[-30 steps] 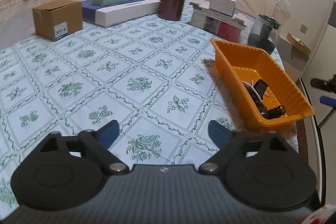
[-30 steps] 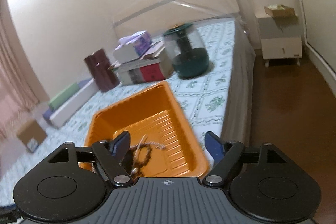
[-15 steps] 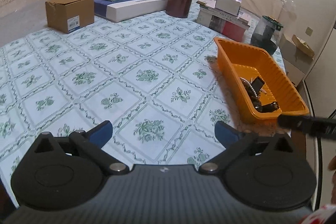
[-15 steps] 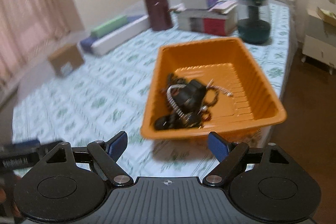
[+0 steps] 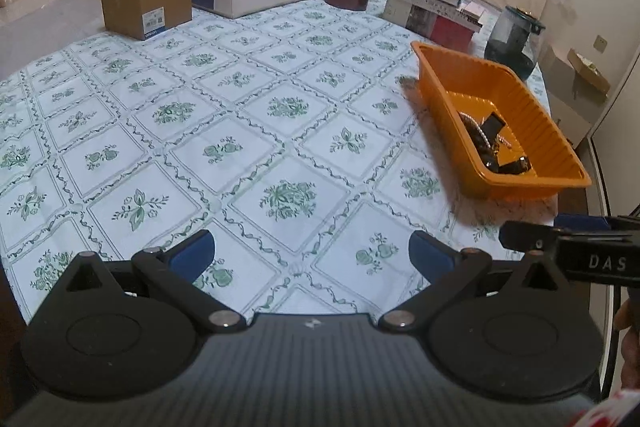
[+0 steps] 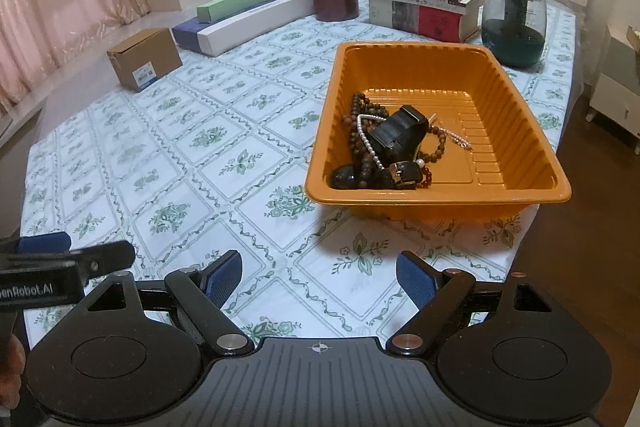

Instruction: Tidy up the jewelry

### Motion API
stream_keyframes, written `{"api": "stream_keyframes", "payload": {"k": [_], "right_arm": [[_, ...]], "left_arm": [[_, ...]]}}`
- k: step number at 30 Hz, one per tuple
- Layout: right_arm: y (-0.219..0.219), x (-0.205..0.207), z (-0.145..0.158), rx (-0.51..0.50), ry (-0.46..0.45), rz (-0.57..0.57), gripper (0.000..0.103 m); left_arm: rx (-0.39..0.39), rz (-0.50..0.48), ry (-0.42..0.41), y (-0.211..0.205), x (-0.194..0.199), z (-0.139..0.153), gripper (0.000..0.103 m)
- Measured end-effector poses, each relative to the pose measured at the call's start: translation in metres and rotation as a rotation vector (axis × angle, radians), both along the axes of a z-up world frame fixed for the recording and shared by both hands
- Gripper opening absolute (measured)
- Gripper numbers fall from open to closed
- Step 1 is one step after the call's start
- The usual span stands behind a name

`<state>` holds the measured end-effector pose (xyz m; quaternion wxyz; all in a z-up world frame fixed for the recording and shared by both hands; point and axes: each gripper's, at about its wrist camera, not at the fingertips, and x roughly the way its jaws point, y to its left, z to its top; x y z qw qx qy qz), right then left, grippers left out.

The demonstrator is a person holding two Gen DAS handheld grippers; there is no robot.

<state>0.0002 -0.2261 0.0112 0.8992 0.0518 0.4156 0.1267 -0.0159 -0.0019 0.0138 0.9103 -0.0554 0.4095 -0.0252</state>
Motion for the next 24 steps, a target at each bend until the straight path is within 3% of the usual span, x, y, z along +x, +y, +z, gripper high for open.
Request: {"api": "stream_keyframes", "payload": {"k": [12, 24], "right_arm": [[0.0007, 0.0009, -0.007, 0.0, 0.021, 0.004, 0.084], [0.0009, 0.0021, -0.0084, 0.005, 0.017, 0.002, 0.084]], "left_arm": [[0.049, 0.024, 0.023, -0.0061, 0.0018, -0.0072, 0.102], [0.052, 0.024, 0.029, -0.0078, 0.0039, -0.009, 0.103]]}}
